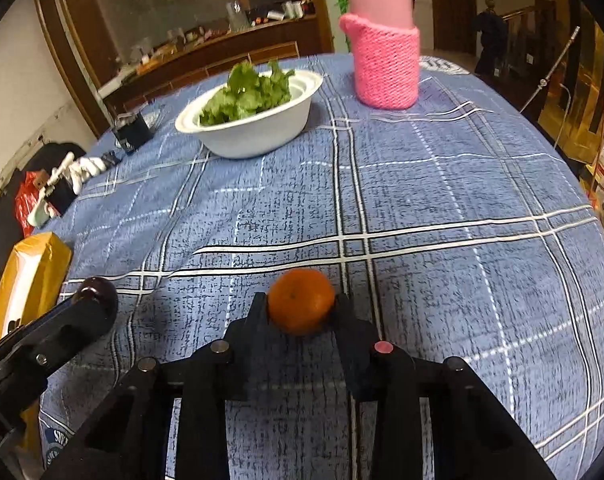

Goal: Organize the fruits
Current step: 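Grasp the last dark plum with the left gripper while the right gripper grasps the orange, then lift the held plum and orange high above the table with both grippers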

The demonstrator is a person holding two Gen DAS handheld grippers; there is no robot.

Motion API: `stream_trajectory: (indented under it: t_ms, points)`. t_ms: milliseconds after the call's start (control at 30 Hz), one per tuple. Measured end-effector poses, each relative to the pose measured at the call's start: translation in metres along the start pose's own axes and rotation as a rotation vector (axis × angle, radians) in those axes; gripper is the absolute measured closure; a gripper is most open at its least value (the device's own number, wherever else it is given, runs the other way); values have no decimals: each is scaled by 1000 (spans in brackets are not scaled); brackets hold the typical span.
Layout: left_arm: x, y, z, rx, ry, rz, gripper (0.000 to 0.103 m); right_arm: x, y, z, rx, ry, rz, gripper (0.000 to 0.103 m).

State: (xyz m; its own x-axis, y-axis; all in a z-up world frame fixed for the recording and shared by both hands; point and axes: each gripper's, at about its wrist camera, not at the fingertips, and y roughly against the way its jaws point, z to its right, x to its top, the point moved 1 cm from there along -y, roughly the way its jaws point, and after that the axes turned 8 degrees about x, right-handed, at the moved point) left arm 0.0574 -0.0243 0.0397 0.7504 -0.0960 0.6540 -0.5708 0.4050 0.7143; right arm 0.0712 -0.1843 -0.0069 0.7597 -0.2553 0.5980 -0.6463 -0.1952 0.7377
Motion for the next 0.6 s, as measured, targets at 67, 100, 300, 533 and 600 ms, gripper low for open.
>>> stream_trajectory:
  t_ms: [67,100,300,533,600]
  points:
    - [1,2,-1,0,0,4,80,-5,9,1,-1,-13,21,69]
    - [1,3,-2,-1,5,7,80,-9,15,0,0,-21,28,69]
    - [0,12,-4,24,12,45,80,-37,53,-16,-30,5,34,68]
    - [-35,55,-21,29,39,46,80,-67,92,-55,-94,157,82,68]
    - [-41,85,-35,63,45,83,80,-74,102,-72,-99,213,105,68]
